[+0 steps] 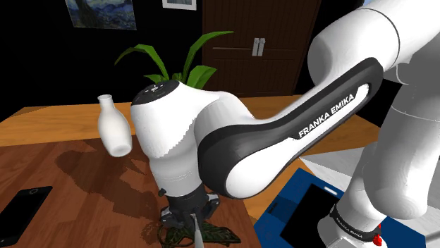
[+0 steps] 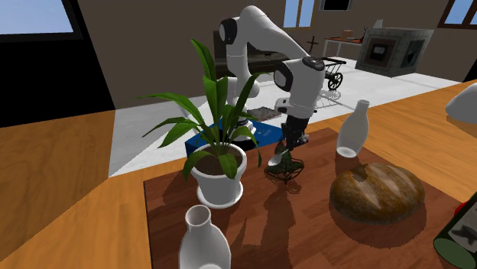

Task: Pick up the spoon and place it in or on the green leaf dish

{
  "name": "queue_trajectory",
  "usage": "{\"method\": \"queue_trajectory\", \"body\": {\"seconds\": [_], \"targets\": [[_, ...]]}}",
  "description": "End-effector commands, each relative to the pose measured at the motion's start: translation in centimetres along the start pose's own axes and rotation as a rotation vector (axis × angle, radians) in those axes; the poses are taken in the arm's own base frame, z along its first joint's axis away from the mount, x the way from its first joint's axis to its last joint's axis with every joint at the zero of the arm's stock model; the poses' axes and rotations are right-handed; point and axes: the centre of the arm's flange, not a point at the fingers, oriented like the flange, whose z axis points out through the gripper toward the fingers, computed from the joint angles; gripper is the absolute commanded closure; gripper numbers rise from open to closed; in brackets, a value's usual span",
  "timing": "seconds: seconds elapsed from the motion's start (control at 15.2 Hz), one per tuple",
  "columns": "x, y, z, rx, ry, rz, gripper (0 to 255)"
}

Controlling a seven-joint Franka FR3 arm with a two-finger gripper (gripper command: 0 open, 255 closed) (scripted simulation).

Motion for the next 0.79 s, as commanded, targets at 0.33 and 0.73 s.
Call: {"method": "queue_trajectory", "body": {"seconds": [0.33,0.73], "targets": [[0.22,-0.07,1.58,-0.001,0.000,0.001,255],[0.22,-0.06,1.58,-0.001,0.000,0.001,0]]}}
